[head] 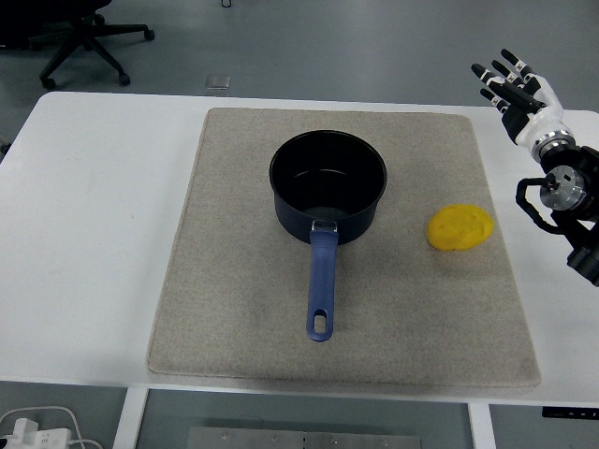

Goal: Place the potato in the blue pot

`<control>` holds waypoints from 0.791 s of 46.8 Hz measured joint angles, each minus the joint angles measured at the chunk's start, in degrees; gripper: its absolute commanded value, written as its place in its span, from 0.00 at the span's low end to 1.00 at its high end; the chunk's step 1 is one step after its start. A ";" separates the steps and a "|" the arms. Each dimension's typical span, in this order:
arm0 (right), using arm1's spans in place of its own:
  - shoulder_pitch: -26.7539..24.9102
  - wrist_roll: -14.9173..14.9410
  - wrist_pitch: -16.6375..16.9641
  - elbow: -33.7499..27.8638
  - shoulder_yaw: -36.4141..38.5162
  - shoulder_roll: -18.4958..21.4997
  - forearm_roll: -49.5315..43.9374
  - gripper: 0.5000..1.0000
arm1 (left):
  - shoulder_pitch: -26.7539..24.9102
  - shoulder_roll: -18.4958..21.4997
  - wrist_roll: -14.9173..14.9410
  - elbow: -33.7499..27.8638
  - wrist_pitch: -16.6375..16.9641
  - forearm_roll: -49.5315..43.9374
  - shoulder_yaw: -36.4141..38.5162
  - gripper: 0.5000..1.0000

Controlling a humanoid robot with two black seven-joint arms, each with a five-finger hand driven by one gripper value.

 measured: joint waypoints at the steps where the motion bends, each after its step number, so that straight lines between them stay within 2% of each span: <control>1: 0.00 0.00 0.00 0.00 0.00 -0.04 0.00 0.85 | 0.01 0.00 0.00 0.00 0.00 0.00 0.00 0.99; 37: 0.06 0.03 0.20 0.02 -0.15 -0.29 0.00 0.85 | -0.26 0.00 0.02 -0.08 0.07 -0.09 -0.21 0.99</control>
